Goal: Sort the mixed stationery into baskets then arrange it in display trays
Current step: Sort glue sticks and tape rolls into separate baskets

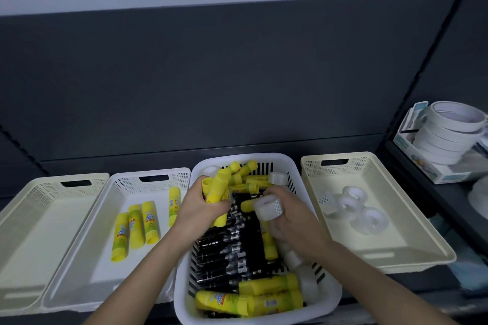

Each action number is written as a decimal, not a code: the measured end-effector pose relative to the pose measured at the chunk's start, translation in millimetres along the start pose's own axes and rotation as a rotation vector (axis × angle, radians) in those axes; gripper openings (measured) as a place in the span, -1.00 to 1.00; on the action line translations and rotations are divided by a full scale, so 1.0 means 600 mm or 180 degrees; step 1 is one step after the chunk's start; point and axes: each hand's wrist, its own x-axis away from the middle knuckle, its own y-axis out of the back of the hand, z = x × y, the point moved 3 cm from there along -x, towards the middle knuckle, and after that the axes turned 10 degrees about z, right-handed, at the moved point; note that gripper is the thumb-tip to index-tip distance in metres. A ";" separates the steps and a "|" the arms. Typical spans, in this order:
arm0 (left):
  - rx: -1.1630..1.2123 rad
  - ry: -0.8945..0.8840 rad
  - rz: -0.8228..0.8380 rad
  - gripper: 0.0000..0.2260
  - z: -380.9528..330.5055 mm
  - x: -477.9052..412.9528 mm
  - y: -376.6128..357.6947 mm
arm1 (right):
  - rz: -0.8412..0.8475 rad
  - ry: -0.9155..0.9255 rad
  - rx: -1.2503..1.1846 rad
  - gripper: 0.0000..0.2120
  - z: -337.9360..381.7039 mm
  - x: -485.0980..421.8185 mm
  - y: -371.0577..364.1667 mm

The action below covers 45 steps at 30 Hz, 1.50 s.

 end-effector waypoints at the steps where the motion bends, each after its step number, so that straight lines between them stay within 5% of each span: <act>1: 0.0032 0.0008 0.0014 -0.67 -0.002 -0.002 -0.003 | -0.0097 0.0012 -0.0139 -0.58 0.002 0.003 0.012; 10: 0.0503 -0.0012 0.0415 -0.70 -0.019 -0.036 -0.058 | -0.0879 -0.0485 -0.1529 -0.85 -0.024 0.018 0.139; 16: 0.0687 -0.0020 0.0601 -0.71 -0.040 -0.052 -0.103 | -0.1238 -0.1321 -0.0784 -0.81 -0.100 0.034 0.201; 21: 0.0631 0.0002 0.0630 -0.71 -0.046 -0.054 -0.116 | -0.0746 -0.1854 0.0529 -0.75 -0.140 0.039 0.206; 24: 0.0590 0.0028 0.0569 -0.72 -0.041 -0.050 -0.105 | -0.0566 -0.1789 0.0536 -0.86 -0.134 0.032 0.198; 27: 0.0557 0.0041 0.0496 -0.70 -0.036 -0.045 -0.091 | -0.0355 -0.1629 0.1177 -0.56 -0.103 0.012 0.191; 30: 0.0571 0.0021 0.0391 -0.76 -0.035 -0.038 -0.073 | -0.0437 -0.1300 0.1641 -0.56 -0.057 -0.011 0.176; 36: 0.0561 -0.0050 0.0105 -0.66 -0.039 -0.016 -0.030 | -0.0214 -0.0354 0.1383 -0.61 0.037 -0.050 0.100; 45: -0.0095 -0.0129 -0.0431 -0.67 -0.022 0.028 0.105 | 0.0255 0.0253 0.1380 -0.69 0.126 -0.092 -0.017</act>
